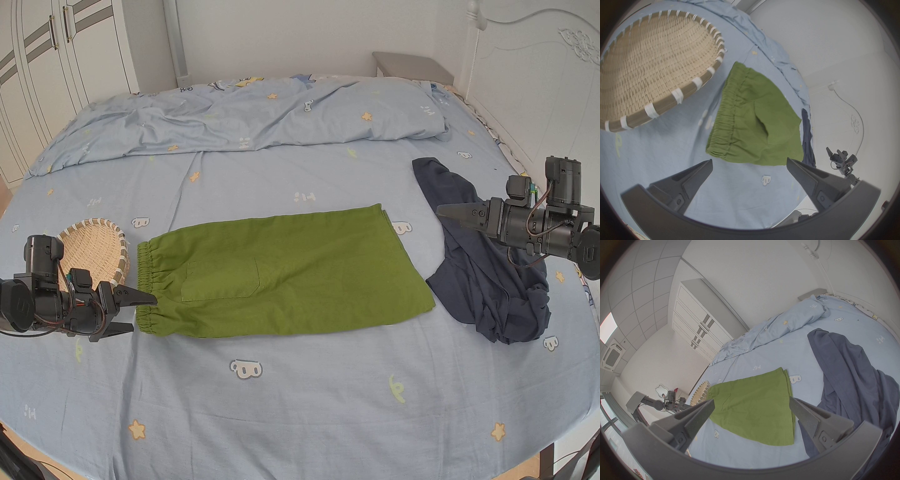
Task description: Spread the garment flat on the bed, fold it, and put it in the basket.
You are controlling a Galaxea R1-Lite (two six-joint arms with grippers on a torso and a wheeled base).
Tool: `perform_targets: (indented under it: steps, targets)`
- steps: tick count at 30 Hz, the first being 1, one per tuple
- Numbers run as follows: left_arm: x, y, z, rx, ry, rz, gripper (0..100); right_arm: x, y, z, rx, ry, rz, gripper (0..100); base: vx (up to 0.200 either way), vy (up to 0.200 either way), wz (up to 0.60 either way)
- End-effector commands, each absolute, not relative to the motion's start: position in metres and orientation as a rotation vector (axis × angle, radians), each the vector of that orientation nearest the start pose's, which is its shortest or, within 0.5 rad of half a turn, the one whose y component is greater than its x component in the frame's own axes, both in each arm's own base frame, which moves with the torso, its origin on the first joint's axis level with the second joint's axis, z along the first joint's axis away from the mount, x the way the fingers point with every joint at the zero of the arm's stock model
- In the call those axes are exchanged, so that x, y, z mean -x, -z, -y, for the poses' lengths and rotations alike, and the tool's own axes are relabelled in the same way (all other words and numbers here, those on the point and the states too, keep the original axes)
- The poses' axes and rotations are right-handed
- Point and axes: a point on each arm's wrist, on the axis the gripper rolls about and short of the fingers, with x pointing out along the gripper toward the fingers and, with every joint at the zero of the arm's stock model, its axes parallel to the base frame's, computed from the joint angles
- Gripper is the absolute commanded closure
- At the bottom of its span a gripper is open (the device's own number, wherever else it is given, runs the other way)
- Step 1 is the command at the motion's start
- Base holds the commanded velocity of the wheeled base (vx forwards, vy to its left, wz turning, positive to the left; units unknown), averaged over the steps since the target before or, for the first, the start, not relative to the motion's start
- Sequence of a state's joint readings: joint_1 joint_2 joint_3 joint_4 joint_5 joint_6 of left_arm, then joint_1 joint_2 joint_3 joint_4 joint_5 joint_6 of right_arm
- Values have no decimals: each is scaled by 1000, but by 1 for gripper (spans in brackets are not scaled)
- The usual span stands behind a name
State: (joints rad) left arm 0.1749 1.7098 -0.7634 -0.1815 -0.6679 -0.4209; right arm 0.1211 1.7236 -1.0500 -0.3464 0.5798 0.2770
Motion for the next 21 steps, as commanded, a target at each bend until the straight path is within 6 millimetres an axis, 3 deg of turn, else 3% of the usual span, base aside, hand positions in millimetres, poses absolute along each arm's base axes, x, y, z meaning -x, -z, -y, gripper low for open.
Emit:
perform_targets:
  steps: [1, 21]
  targets:
    - [-287, -102, -41, 734, 292, -887, 0, -318, -214, -52, -337, -651, -421, 0, 0, 0, 0]
    - [-332, -85, -51, 720, 288, -853, 0, -318, -211, -53, -334, -653, -429, 0, 0, 0, 0]
